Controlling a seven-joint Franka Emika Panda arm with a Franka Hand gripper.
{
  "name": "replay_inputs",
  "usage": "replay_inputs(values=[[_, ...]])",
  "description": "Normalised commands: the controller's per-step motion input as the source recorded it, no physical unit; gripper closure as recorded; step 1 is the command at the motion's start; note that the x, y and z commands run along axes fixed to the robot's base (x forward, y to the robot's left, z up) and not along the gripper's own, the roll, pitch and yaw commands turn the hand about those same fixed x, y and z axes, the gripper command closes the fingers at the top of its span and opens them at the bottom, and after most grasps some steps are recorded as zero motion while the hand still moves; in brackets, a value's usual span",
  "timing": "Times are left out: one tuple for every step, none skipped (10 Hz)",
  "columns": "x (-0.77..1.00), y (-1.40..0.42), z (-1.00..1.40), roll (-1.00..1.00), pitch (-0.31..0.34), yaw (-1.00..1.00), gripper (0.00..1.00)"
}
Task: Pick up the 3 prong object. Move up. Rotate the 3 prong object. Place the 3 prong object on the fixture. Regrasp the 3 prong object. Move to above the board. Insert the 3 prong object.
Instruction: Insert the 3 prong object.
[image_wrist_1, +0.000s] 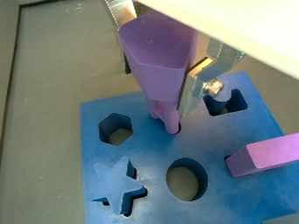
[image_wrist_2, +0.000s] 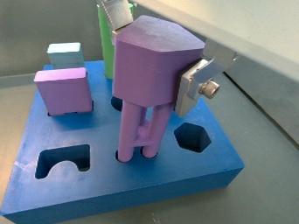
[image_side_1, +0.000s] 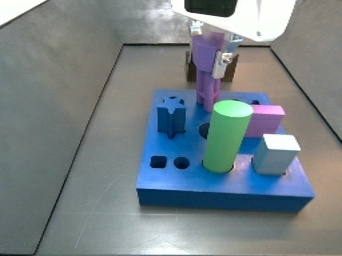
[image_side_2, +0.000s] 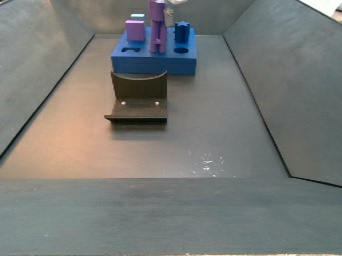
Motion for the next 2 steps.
replay_inputs(values=[[0.00,0.00,-0.74,-0.09,-0.171,-0.16,1.00],[0.00,0.00,0.00,0.00,0.000,0.00,1.00]])
